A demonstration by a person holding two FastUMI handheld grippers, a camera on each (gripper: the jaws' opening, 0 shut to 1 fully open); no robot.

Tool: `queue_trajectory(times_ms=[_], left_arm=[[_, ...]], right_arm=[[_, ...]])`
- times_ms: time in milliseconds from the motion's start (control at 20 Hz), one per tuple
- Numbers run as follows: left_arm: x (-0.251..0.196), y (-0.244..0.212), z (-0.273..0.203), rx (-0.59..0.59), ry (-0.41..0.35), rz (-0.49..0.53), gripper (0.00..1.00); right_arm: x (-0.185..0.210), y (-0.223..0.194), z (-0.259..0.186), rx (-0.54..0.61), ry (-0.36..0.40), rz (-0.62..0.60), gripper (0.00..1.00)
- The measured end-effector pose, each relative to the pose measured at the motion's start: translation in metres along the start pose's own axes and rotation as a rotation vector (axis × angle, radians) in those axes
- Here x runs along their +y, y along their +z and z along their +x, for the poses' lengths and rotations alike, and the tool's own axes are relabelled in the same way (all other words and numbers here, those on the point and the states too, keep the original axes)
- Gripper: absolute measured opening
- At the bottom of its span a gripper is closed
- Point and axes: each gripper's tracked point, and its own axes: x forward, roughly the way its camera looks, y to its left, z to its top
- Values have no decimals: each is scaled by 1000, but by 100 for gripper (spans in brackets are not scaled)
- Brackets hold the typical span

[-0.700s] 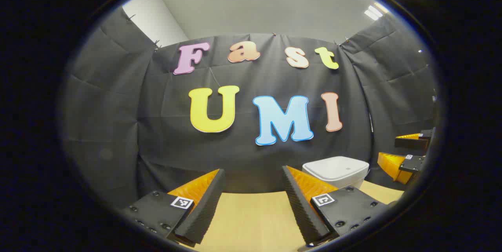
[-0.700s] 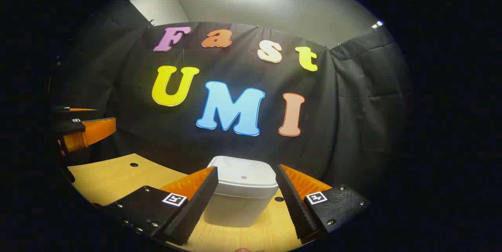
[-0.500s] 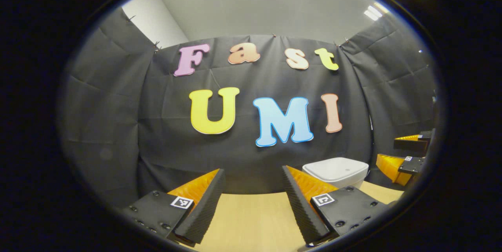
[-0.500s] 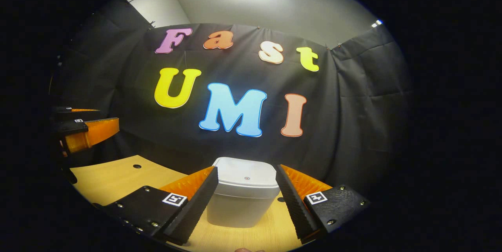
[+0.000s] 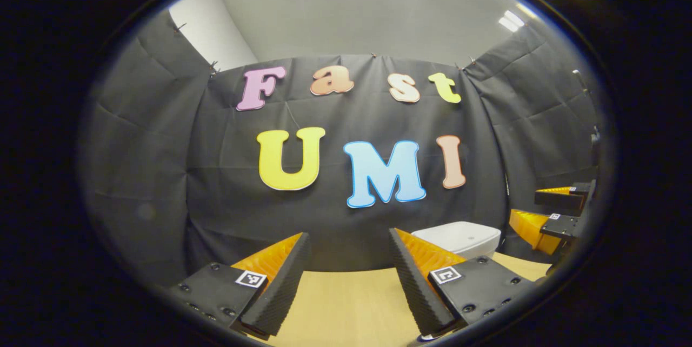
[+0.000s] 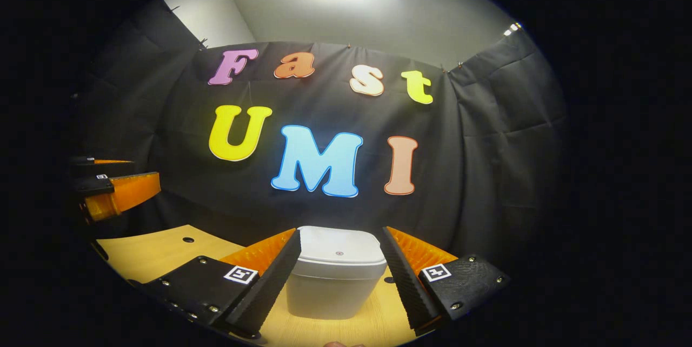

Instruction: Press the lid of the desktop garbage bin to open it, pick up the crumpled paper on the desktop and throw it into the bin, then pick up the pop can on the desktop and drop it into the bin, and finally close the garbage bin lid.

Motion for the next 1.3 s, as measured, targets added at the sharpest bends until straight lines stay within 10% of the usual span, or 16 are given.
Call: queue_trajectory(times_ms=[550, 600, 900, 1000, 1300], left_arm=[[35, -12, -3, 41, 60, 36, 96], [35, -13, -3, 42, 60, 37, 96], [35, -26, 4, 70, 56, 15, 97], [37, -28, 5, 74, 58, 18, 97], [41, -32, 10, 87, 64, 23, 97]], right_arm=[[0, -7, 15, 43, -5, -4, 96], [-1, -10, 19, 50, -12, -1, 75], [-12, -21, 32, 68, -76, 23, 35], [-14, -22, 37, 60, -84, 38, 4], [-2, -45, 68, 119, -23, 52, 0]])
